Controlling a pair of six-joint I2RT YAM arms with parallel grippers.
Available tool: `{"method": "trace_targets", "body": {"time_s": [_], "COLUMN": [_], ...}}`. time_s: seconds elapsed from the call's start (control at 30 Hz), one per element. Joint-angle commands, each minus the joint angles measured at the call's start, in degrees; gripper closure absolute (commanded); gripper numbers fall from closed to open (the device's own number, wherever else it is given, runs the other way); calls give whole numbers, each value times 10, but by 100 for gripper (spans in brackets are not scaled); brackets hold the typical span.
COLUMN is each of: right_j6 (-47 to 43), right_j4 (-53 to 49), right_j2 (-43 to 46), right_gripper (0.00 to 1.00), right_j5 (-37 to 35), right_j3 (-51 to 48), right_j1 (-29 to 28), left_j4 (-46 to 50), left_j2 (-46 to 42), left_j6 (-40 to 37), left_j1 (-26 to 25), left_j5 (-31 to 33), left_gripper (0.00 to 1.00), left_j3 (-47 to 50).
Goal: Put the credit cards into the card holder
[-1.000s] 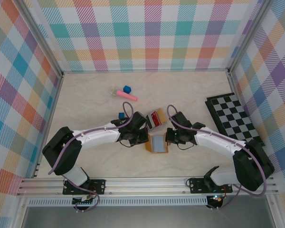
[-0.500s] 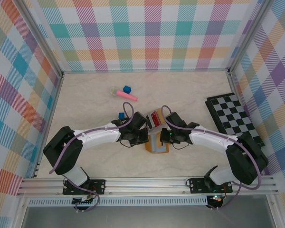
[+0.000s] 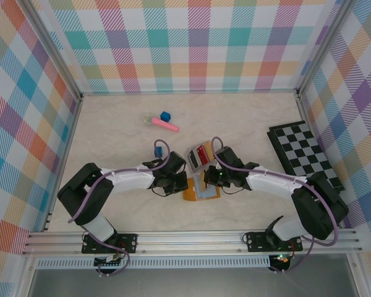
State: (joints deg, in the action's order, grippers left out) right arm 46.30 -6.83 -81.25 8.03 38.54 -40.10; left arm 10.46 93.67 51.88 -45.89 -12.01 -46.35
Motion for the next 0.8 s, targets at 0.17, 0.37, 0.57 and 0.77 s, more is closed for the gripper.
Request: {"method": "trace_targets", "body": {"time_s": [0.17,0.37,0.57,0.77], "right_j6": [20,-12,-74,-106], "right_j4": [11,-75,-172,-224], "right_j2": [43,70,98,101], "right_gripper": [93,93,93,93], "right_j5": [64,13,-64,-111], "right_j3": [-16,15,55,74], "right_j1": [14,16,16,16], "left_j4": [-9,-15,-18,-21], "left_j2": [36,51,62,71], "left_j6": [-8,-13,-13,-15], "left_j1": [0,0,0,0], "left_j5": [10,11,15,12], "left_gripper": [100,100,100,100], "left_j3": [30,30,33,35]}}
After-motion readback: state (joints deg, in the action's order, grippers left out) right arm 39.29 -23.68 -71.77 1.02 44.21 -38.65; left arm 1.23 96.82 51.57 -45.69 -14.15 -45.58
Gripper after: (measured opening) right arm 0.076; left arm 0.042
